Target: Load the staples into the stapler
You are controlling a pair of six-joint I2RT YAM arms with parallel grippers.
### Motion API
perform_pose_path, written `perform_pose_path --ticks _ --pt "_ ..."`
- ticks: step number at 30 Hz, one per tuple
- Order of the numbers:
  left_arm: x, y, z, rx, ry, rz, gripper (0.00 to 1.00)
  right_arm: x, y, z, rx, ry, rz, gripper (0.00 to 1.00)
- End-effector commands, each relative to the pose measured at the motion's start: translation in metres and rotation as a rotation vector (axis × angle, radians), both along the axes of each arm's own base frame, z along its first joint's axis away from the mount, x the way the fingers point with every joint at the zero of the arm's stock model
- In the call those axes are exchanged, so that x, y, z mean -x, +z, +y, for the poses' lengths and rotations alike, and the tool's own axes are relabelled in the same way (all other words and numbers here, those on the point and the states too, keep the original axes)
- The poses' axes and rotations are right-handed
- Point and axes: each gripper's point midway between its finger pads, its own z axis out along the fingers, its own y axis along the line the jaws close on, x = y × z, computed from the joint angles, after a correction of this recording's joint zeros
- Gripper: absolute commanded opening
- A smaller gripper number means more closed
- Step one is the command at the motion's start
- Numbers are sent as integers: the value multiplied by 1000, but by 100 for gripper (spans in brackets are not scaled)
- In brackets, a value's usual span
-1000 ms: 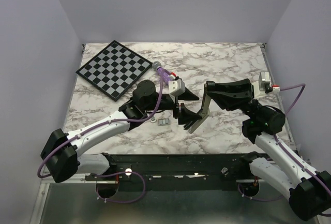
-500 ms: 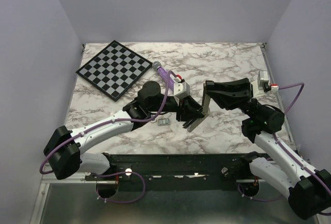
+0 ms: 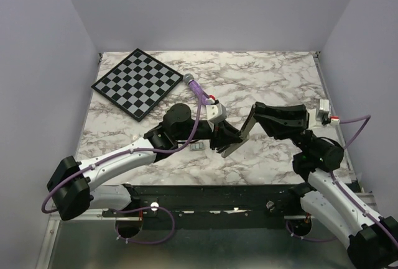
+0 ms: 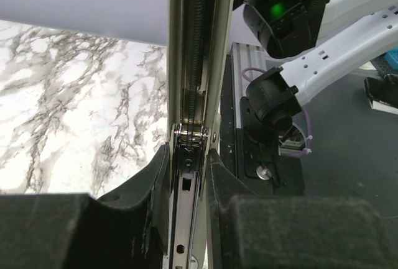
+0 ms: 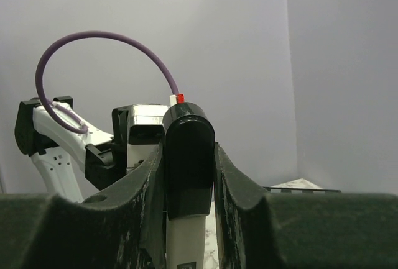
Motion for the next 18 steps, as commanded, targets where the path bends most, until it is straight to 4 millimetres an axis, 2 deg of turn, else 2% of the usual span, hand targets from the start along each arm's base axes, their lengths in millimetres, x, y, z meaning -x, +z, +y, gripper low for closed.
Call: perform_pose_path --ticks 1,2,4,6,11,15,18 --pt "-44 6 21 6 285 3 0 30 24 -23 -66 -132 -233 14" --pt "-48 4 23 0 305 1 0 21 14 -21 -37 -144 -187 16" --pt "-54 2 27 -20 351 10 0 14 4 -21 -10 -171 -147 28" --pt "-59 -1 28 -39 379 18 0 12 -1 -23 13 -203 -146 38" --pt "-71 -10 28 -94 435 50 0 -1 -23 -24 73 -264 -89 50" --pt "-79 -21 27 -135 472 77 0 -8 -31 -27 101 -305 -57 63" --pt "-85 -24 28 -161 501 88 0 -13 -37 -29 125 -341 -38 68"
